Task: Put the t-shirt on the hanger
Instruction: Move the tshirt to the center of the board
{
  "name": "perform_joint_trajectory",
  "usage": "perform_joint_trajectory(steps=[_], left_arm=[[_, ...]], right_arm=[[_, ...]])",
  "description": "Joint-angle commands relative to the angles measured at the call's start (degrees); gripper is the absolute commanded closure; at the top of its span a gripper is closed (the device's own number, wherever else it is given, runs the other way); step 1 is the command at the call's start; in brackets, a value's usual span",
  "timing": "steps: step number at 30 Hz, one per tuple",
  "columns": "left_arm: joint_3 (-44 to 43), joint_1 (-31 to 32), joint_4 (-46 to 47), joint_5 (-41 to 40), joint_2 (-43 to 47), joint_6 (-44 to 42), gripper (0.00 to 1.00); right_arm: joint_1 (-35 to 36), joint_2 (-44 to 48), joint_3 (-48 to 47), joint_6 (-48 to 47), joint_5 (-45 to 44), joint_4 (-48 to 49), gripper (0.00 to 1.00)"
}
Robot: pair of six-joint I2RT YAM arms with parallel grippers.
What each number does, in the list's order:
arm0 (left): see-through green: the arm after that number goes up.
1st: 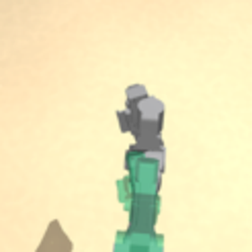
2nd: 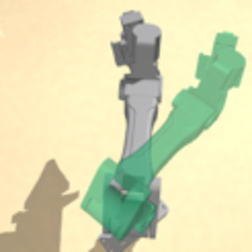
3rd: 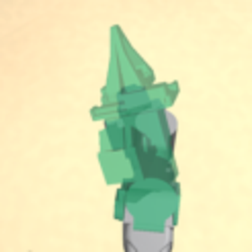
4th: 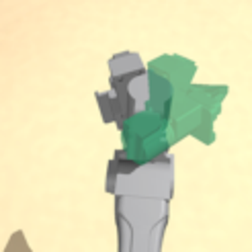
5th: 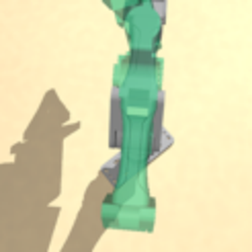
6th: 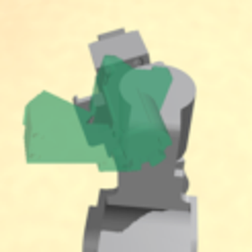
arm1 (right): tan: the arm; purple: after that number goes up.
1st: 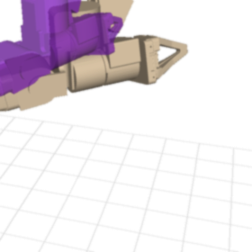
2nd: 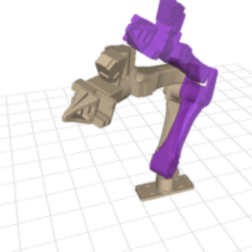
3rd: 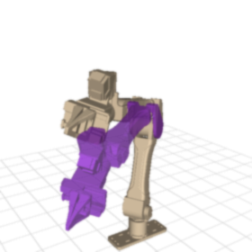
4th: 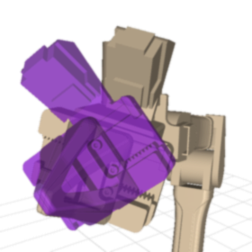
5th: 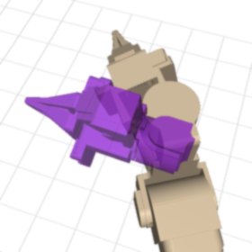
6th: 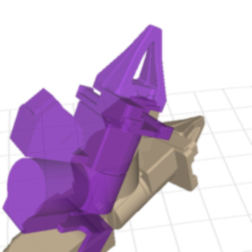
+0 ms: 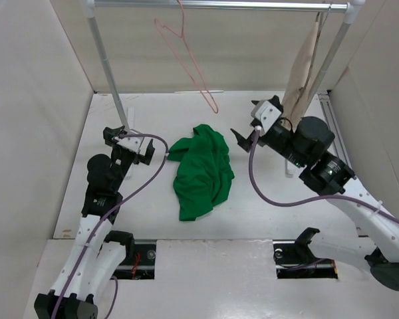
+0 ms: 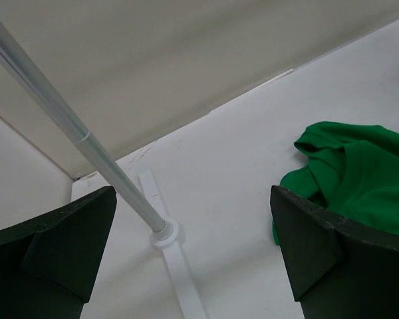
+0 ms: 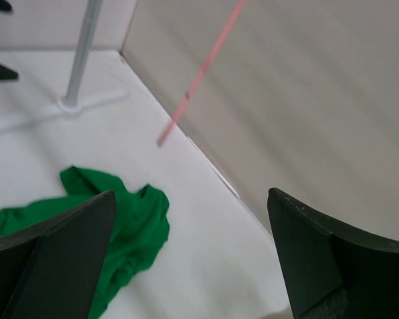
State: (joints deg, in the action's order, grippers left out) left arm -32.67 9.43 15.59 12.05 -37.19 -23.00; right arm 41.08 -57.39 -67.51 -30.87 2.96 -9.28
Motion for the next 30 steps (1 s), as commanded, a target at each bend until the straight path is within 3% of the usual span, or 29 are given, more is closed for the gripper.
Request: perform_joint_trajectory(steps=[1,6,9,18,24,27,30], left_arm=[[-2.93,0.32,-1.88,1.92,-0.60,3.75,0.00],[-2.41,0.32,-1.88,5.08,-1.13,3.76,0.00],[-1.18,0.32,-1.36,6.49,0.01,3.76,0.00],[1.11,0.32,0.40,7.54,0.63,5.51,0.00],[1.64,0.32,-0.13,6.50,0.10,6.30,0.00],[2.34,0.32,-0.74,6.49,0.10,7.10,0.00],[2.86,0.32,-1.97,7.02,0.10,7.10,0.00]], right_arm=[[2.24,-3.16,-7.36,3.10,1.95,-5.31,0.00],[4.01,-9.40,-19.04,3.63,1.96,-7.06,0.00],[4.01,-9.94,-19.07,3.63,-0.14,-9.70,0.00],[4.01,-1.42,-8.18,5.30,4.16,-4.08,0.00],[4.01,1.49,9.62,6.87,-0.14,-2.69,0.00],[3.22,-4.71,15.89,7.41,3.00,4.95,0.00],[0.50,-14.72,15.91,6.80,7.14,9.53,0.00]])
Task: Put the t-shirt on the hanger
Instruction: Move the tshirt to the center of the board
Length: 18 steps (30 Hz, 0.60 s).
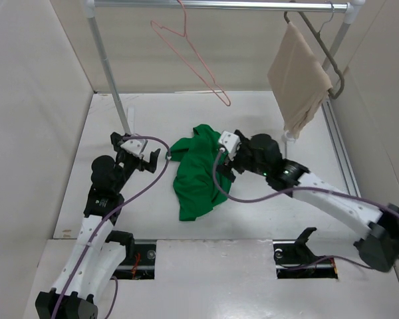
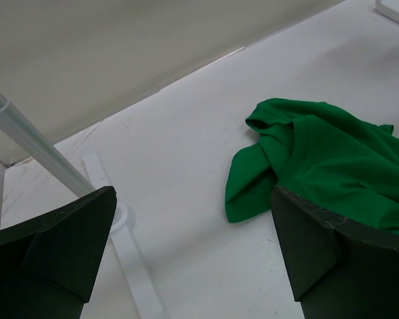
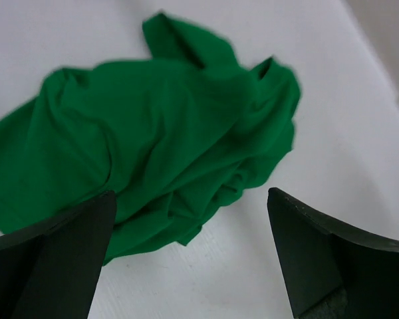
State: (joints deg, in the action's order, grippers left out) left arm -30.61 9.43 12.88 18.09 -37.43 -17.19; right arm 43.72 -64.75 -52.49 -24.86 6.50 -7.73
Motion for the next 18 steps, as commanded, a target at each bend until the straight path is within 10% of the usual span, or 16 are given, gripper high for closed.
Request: perform_joint_trajectory(steps=[1,8,12,18], left_arm=[[0.82,0.85,0.74,0.99,0.34,1.28,0.00],[2.49,0.85,-0.32,-0.77,2.63,0.75,0.00],[2.49,0.85,-0.93,-2.00,3.15,0.23,0.00],[2.49,0.85,-1.46,-2.53,3.68,-0.30,0.00]], right_arm=[[-2.85,-9.84,0.38,0.08,4.65,9.21,0.00],[-7.68,-29.71,-7.25,-0.54,15.28,15.37,0.12],[-9.01,-35.27,-9.91,-0.54,24.77,15.37,1.00],[-8.39,-29.22,-8.51,-8.16,34.95,12.75,1.00]])
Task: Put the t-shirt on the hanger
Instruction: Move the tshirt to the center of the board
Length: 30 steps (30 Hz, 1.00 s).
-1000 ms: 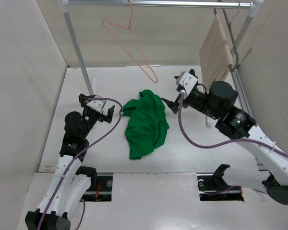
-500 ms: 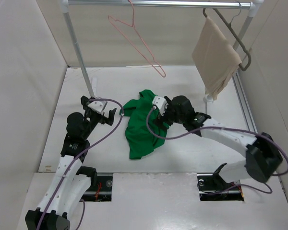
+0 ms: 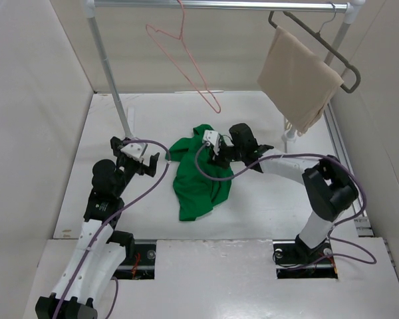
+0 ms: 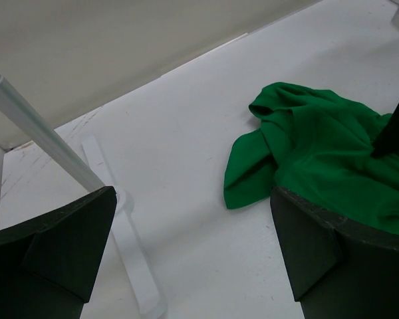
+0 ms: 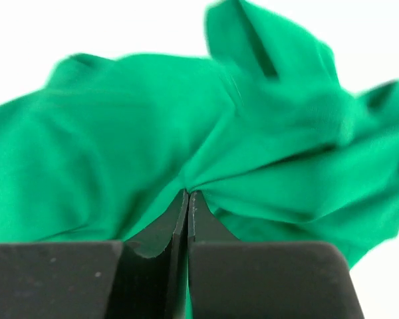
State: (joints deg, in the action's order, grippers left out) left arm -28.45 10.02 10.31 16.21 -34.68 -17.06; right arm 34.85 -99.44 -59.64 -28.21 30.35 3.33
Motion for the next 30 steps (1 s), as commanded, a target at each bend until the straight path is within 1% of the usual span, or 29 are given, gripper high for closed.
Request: perform_joint_trajectory(steps=[1,2,3,4,6,7,8,9,10,11,12,13,14,15,16,18,19,22,23,25,27,29,30], left_arm=[[0.32,0.26,1.12,-0.65,0.32,-0.43,0.00],[0.32,0.26,1.12,-0.65,0.31,-0.43,0.00],[0.32,0.26,1.12,-0.65,-0.21,-0.95,0.01],[0.32,0.26,1.12,-0.65,-0.22,-0.96,0.04],[0.32,0.26,1.12,0.57,-0.83,-2.53,0.07],[0.32,0.26,1.64,1.10,-1.35,-3.06,0.09],[0.32,0.26,1.65,1.80,-1.36,-3.76,0.14],[0.32,0.26,1.65,3.46,-2.23,-4.38,0.16],[0.32,0.26,1.65,4.44,-3.28,-5.78,0.17],[-0.29,0.26,1.65,6.27,-3.81,-6.40,0.19],[-0.29,0.26,1.65,6.99,-4.43,-6.41,0.19],[-0.82,0.26,1.65,7.00,-5.57,-6.93,0.19],[-1.43,0.26,1.65,7.69,-6.27,-6.93,0.19],[-1.44,0.26,1.65,7.70,-6.80,-6.93,0.19],[-2.22,0.26,1.65,8.40,-7.42,-7.63,0.19],[-2.93,0.26,-0.36,9.11,-8.48,-9.47,0.19],[-3.45,0.26,-0.37,9.63,-9.09,-9.48,0.19],[-3.46,0.26,-0.99,9.02,-9.09,-10.27,0.19],[-3.46,0.26,-0.99,9.02,-9.09,-10.27,0.19],[-2.15,0.26,-0.99,9.02,-8.57,-10.27,0.19],[-1.62,0.26,-0.46,9.02,-8.04,-10.27,0.19],[-1.61,0.26,-0.46,9.02,-6.90,-10.27,0.19],[-1.09,0.26,-0.46,9.02,-6.90,-10.27,0.19]], right_arm=[[0.48,6.53,-1.36,-5.88,13.66,0.02,1.00],[0.48,7.76,-1.36,-7.29,17.95,-4.95,1.00],[0.48,10.64,-1.88,-8.61,19.04,-8.22,1.00],[0.48,12.23,-1.89,-12.54,19.05,-11.82,1.00],[-1.44,14.87,-0.23,-15.03,17.47,-20.34,1.00],[-5.28,16.63,2.57,-15.73,16.59,-21.86,1.00],[-7.93,16.64,4.07,-15.74,15.45,-22.92,1.00],[-10.91,17.17,5.31,-15.74,12.40,-23.54,1.00],[-16.69,16.39,6.19,-15.13,10.10,-23.55,1.00],[-19.27,15.51,6.20,-11.90,3.99,-22.85,1.00],[-21.21,14.46,6.20,-9.00,0.10,-21.89,0.94],[-23.40,13.23,5.07,-6.71,-2.29,-21.36,0.76],[-23.42,10.35,1.92,-3.99,-3.18,-21.35,0.62],[-23.43,9.01,0.24,-3.18,-3.71,-22.05,0.53],[-23.43,8.13,-1.43,-2.56,-5.28,-22.92,0.42],[-19.22,7.50,-4.68,-2.56,-8.10,-23.63,0.33],[-17.64,8.20,-5.22,-2.56,-11.51,-23.64,0.27],[-11.57,11.45,-5.23,-1.33,-13.82,-21.63,0.24],[-10.17,12.07,-5.23,-1.32,-14.35,-18.57,0.24],[-6.47,12.60,-4.70,0.25,-15.75,-15.56,0.24],[-5.06,10.42,-6.36,0.26,-17.95,-13.71,0.23],[-5.06,4.80,-11.01,1.58,-17.96,-13.70,0.23],[-5.75,2.43,-12.68,2.27,-16.13,-13.70,0.23]])
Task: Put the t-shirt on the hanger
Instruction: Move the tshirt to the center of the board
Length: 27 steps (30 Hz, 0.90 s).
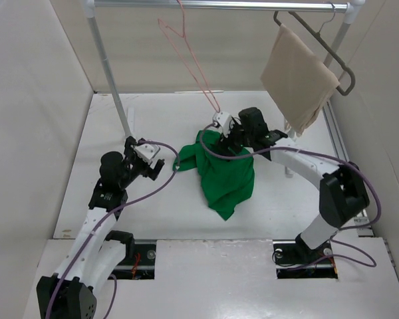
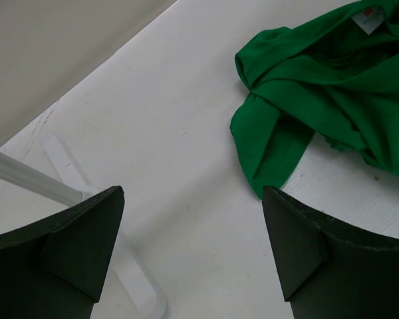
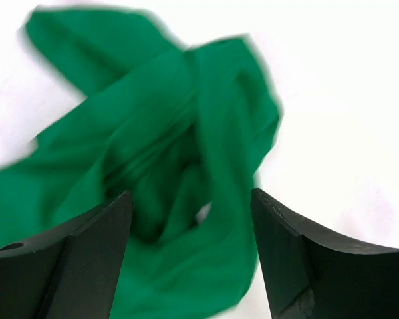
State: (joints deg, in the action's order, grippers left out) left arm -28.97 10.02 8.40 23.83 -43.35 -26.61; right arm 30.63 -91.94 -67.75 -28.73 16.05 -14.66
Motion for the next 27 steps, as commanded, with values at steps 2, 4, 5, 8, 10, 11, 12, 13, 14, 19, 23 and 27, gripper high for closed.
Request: perform_joint_trajectory(steps=[2,4,5,8,10,11,12,13,14,19,23,27], left_arm=[[-0.56,0.26,1.44,0.87,2.83,-0.72,0.19],[-0.56,0.26,0.83,0.25,3.36,-0.72,0.19],[-0.56,0.26,0.82,-0.36,3.89,-0.72,0.19],[-0.04,0.26,0.30,-1.42,4.42,-1.77,0.19],[-0.03,0.26,0.30,-2.21,4.94,-1.78,0.19],[-0.03,0.26,0.30,-3.00,4.95,-1.78,0.19],[-0.03,0.26,0.30,-3.00,4.95,-1.78,0.21],[-0.03,0.26,0.30,-3.00,4.95,-1.78,0.22],[-0.03,0.26,0.30,-3.00,4.95,-1.78,0.22],[0.67,0.26,0.30,-1.87,3.81,-1.78,0.36],[1.20,0.26,0.30,-1.25,2.67,-2.65,0.36],[1.73,0.26,-3.21,5.93,0.12,-8.09,0.25]], right_arm=[[-2.94,-11.75,-9.22,2.80,0.46,4.28,0.24],[-2.95,-17.27,-12.91,2.11,1.87,4.28,0.27],[-2.95,-18.87,-14.16,1.58,1.88,4.28,0.27],[-2.25,-23.18,-16.54,0.34,3.28,3.58,0.39],[-1.72,-23.81,-17.85,-0.19,5.73,3.58,0.69],[-1.72,-23.81,-17.86,-0.19,6.87,3.58,0.78],[-0.85,-23.81,-17.86,-1.14,8.02,3.58,0.85],[-0.23,-22.85,-17.86,-2.02,9.25,4.28,0.95],[0.47,-22.06,-17.16,-3.34,12.04,4.81,1.00],[6.44,-15.22,-14.35,-13.70,23.92,2.71,1.00],[8.30,-11.34,-11.55,-14.34,29.82,0.15,1.00],[8.30,-11.94,-10.21,-12.31,29.12,0.76,1.00]])
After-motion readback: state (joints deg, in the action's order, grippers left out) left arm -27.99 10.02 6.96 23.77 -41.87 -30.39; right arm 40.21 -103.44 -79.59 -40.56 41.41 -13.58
